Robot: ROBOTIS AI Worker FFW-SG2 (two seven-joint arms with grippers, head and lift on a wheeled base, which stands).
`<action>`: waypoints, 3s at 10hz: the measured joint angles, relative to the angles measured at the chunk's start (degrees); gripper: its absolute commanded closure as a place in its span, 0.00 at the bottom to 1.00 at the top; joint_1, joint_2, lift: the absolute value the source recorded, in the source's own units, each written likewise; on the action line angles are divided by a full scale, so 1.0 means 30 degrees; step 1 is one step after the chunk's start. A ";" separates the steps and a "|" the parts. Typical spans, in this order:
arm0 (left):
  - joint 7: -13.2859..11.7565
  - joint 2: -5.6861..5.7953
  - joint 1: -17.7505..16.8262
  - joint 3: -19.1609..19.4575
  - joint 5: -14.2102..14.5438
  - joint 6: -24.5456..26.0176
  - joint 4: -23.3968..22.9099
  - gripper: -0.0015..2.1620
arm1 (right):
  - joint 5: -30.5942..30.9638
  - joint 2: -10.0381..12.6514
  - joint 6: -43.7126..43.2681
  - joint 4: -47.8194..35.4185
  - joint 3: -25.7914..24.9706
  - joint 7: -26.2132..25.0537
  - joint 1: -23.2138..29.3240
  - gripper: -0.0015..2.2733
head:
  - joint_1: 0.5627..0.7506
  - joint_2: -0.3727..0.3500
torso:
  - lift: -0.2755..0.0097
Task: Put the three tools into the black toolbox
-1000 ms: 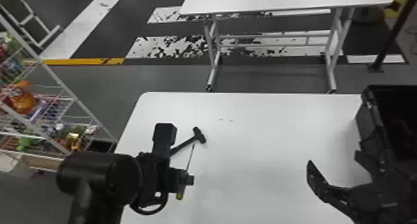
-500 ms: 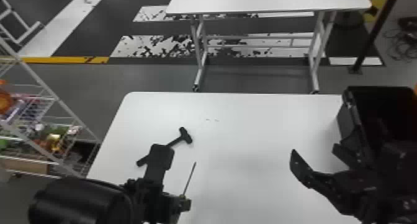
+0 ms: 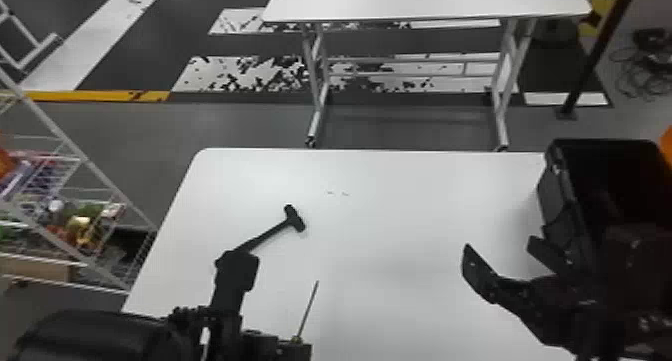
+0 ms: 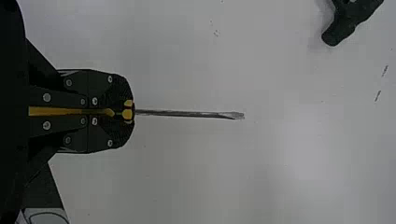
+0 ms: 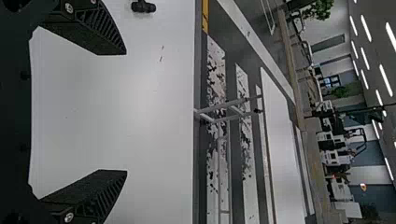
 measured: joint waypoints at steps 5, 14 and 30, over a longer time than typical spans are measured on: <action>-0.6196 -0.0856 -0.0802 0.2322 0.1737 -0.1978 0.1451 0.99 | 0.0245 0.0000 0.1012 -0.0120 0.0332 0.0000 -0.0001 0.05 | 0.70 0.61 | 0.79; -1.0816 -0.1187 -0.0607 0.2423 0.2982 -0.5287 0.1282 0.99 | -0.1209 -0.0003 0.6101 -0.1050 0.0023 -0.0020 -0.2353 0.05 | 0.70 0.52 | 0.79; -1.0888 -0.1208 0.0032 -0.0873 0.1948 -0.7192 0.0638 0.99 | -0.8022 0.1731 1.3101 -0.1638 -0.0970 0.0706 -0.5123 0.07 | 0.70 0.57 | 0.79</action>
